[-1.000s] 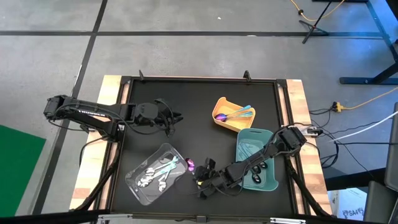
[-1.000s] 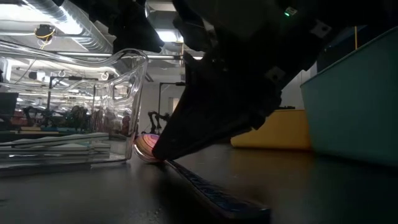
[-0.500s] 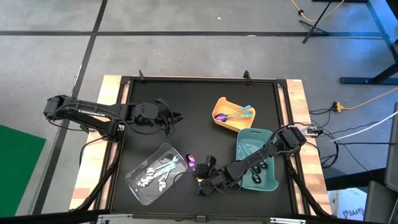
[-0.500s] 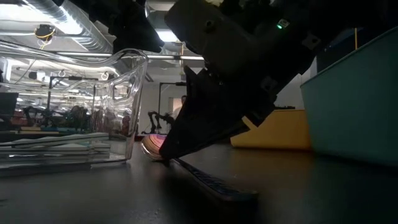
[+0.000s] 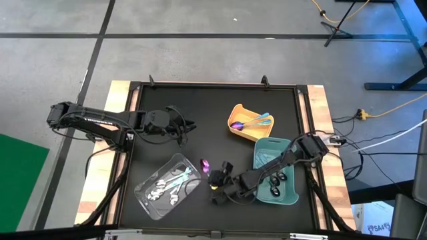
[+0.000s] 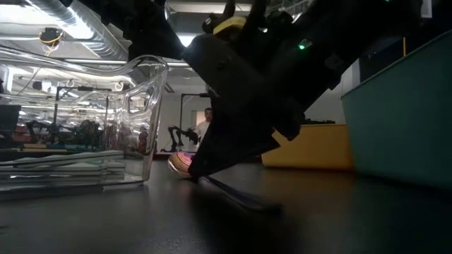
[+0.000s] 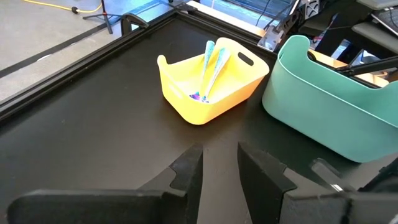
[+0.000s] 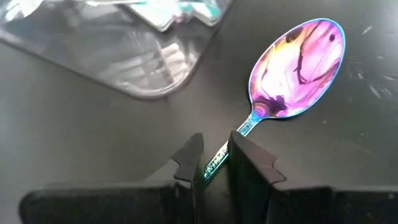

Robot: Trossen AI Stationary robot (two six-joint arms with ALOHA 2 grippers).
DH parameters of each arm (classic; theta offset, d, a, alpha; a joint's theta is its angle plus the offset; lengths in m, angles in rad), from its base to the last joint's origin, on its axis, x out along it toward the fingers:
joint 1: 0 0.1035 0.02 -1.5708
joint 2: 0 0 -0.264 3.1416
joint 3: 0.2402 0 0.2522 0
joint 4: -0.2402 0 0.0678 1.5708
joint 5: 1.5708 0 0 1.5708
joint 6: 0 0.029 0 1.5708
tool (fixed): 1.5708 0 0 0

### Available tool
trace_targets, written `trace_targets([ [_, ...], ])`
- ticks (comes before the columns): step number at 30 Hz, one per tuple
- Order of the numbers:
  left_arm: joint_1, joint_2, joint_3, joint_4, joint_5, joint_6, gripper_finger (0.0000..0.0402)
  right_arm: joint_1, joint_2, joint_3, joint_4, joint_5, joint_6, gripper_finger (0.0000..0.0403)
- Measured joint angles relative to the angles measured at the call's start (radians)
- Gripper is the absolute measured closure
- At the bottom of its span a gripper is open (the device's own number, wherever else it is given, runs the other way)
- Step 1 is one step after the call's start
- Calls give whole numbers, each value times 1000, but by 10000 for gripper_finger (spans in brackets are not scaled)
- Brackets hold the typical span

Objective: Sort silverware by color (type)
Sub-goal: Put the violet spoon into the yellow bin

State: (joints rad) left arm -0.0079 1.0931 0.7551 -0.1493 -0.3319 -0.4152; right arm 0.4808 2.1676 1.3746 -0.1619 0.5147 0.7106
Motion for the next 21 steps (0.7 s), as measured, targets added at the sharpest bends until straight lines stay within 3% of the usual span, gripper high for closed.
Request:
trace_targets([
  [21,0,0,0,0,0,6,308,-4,-28,-3,-21,70,48,329],
])
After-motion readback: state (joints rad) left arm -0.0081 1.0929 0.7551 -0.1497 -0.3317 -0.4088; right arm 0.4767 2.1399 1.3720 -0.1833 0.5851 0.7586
